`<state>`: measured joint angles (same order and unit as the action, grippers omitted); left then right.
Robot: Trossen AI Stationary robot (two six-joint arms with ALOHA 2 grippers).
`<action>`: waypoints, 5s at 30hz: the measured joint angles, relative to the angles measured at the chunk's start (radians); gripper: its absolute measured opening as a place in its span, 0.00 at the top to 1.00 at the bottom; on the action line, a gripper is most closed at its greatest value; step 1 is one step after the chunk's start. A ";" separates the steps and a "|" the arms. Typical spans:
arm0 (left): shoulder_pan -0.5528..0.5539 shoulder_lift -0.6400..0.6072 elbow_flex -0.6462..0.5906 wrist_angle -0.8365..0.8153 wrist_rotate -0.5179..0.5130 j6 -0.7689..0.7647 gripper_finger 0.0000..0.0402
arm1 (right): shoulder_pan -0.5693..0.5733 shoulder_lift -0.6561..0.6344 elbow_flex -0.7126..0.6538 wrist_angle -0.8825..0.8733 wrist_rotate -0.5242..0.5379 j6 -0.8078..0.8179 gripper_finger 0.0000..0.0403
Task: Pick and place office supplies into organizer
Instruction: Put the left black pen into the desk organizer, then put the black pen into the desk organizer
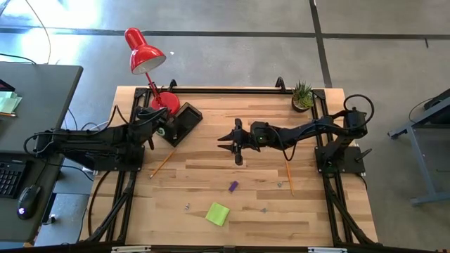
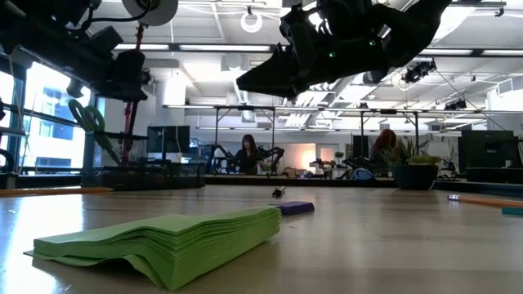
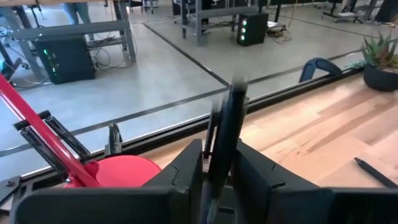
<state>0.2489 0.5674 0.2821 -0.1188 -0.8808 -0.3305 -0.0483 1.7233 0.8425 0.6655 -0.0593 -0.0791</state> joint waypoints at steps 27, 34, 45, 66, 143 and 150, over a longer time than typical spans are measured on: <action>-0.002 -0.080 0.139 -0.067 0.578 0.084 0.67 | -0.006 0.000 0.000 -0.058 0.000 -0.007 0.75; -0.001 -0.048 0.184 -0.202 0.578 0.098 0.75 | -0.010 -0.001 0.004 -0.156 0.032 -0.138 0.75; -0.001 -0.021 0.183 -0.147 0.614 0.176 0.83 | -0.044 0.012 0.364 -1.056 0.136 -0.547 0.75; 0.000 -0.035 0.183 -0.097 0.660 0.308 0.83 | -0.098 0.471 0.871 -1.631 0.118 -1.151 0.76; -0.001 -0.136 0.176 -0.080 0.747 0.296 0.46 | -0.181 0.510 1.232 -0.880 -0.467 -0.319 0.97; 0.000 -0.112 0.046 0.210 0.747 0.292 0.55 | -0.180 0.510 1.232 -0.864 -0.455 -0.310 0.97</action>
<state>0.2485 0.4559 0.3284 0.0916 -0.1335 -0.0381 -0.2280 2.2334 2.0743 -0.1982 -0.5147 -0.3893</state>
